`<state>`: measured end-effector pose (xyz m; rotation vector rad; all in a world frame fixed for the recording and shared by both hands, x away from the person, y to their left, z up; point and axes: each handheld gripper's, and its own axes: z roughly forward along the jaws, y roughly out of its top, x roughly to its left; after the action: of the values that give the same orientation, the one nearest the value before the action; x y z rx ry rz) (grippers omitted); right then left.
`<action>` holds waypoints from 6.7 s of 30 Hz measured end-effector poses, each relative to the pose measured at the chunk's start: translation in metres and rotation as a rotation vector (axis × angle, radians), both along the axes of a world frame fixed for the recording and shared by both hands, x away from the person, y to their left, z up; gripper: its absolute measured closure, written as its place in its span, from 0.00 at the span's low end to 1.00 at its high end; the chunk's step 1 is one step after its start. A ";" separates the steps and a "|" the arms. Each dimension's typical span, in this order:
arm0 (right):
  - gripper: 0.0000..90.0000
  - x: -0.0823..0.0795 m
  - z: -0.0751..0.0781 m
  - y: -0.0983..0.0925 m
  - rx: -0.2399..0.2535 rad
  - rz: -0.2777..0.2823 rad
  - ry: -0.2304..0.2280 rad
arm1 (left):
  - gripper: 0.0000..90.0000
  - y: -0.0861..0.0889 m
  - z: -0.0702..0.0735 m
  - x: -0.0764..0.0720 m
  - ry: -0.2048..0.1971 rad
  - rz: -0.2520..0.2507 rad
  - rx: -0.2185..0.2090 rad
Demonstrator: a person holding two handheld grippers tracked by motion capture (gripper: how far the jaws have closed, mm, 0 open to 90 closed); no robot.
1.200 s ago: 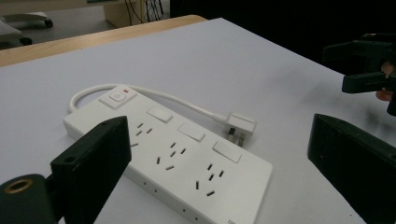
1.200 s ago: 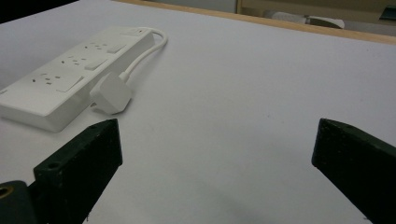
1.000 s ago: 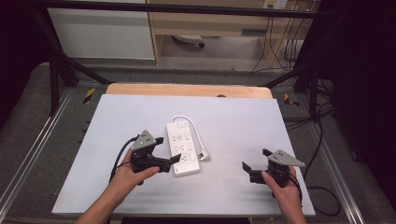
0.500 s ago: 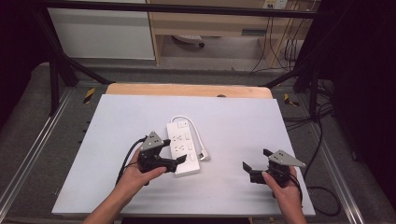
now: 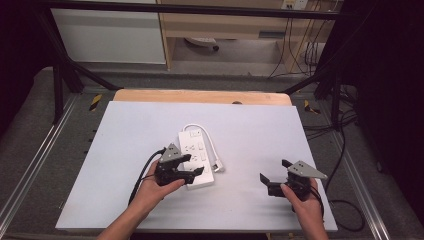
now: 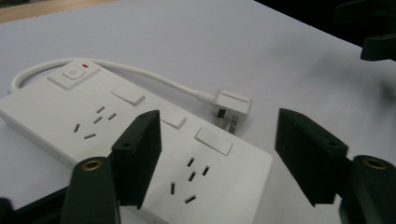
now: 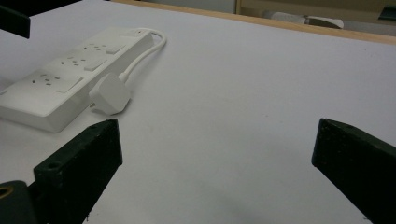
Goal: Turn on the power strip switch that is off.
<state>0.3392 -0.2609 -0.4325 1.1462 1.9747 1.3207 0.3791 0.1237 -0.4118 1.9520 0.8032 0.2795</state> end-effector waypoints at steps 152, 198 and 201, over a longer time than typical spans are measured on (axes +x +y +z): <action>0.03 0.000 0.001 -0.003 -0.002 0.014 -0.002 | 0.97 -0.031 -0.030 0.025 -0.018 -0.030 0.008; 0.02 0.001 0.001 -0.003 0.001 0.016 -0.001 | 0.10 -0.019 0.004 0.022 -0.068 0.005 -0.124; 0.02 0.001 0.001 -0.002 0.002 0.015 0.000 | 0.10 -0.015 0.007 0.022 -0.071 0.010 -0.135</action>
<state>0.3399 -0.2634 -0.4311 1.1335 1.9863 1.3307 0.4011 0.1083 -0.4048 1.8027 0.7658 0.2920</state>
